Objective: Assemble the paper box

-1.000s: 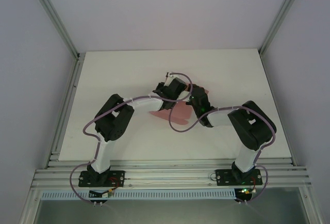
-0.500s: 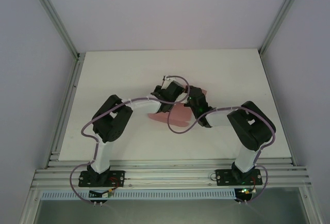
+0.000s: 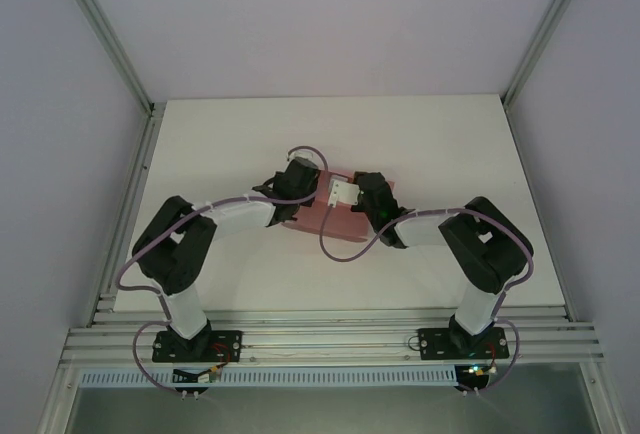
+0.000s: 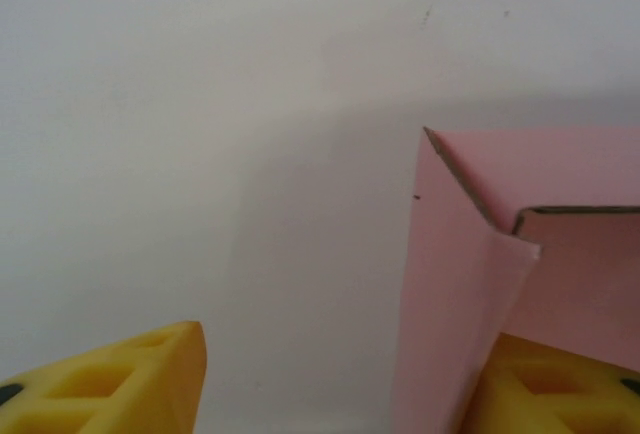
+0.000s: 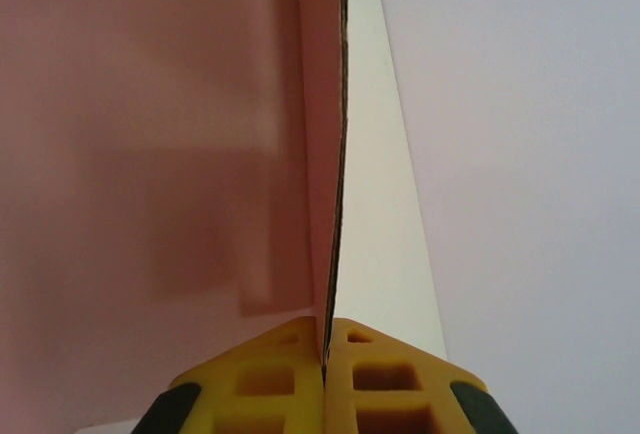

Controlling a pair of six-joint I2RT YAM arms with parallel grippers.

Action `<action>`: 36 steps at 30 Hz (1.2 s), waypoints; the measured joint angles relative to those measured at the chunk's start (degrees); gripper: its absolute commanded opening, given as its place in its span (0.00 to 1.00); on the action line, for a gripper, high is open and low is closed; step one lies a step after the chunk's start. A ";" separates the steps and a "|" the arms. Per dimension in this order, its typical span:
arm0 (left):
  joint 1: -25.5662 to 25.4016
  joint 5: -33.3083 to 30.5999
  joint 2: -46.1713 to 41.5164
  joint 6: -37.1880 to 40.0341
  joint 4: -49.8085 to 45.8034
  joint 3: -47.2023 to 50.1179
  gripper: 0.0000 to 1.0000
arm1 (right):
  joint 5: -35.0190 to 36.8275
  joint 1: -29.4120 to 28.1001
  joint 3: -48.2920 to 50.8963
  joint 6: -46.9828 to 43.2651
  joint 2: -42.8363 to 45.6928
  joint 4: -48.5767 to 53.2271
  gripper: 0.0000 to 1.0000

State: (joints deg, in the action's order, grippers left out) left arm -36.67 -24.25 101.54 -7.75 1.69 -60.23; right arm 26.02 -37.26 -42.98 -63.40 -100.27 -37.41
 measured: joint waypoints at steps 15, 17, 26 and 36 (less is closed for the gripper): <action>1.29 7.87 0.28 -1.73 -0.02 -0.68 0.40 | 0.57 0.02 -0.28 1.53 0.59 1.81 0.00; 1.29 8.24 1.14 -1.86 -0.02 -1.49 0.40 | 0.83 0.02 -0.55 1.95 0.98 2.73 0.00; 1.14 9.01 3.08 -1.64 0.24 -2.80 0.21 | 0.68 -0.22 -0.74 3.67 3.13 5.86 0.00; 1.46 8.13 4.79 -2.27 0.76 -4.52 0.00 | -1.51 -0.37 -2.27 11.06 8.70 11.47 0.72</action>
State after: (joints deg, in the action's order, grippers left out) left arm -35.20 -16.12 106.32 -10.02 2.46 -64.75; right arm 24.51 -37.63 -45.25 -52.34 -91.57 -25.93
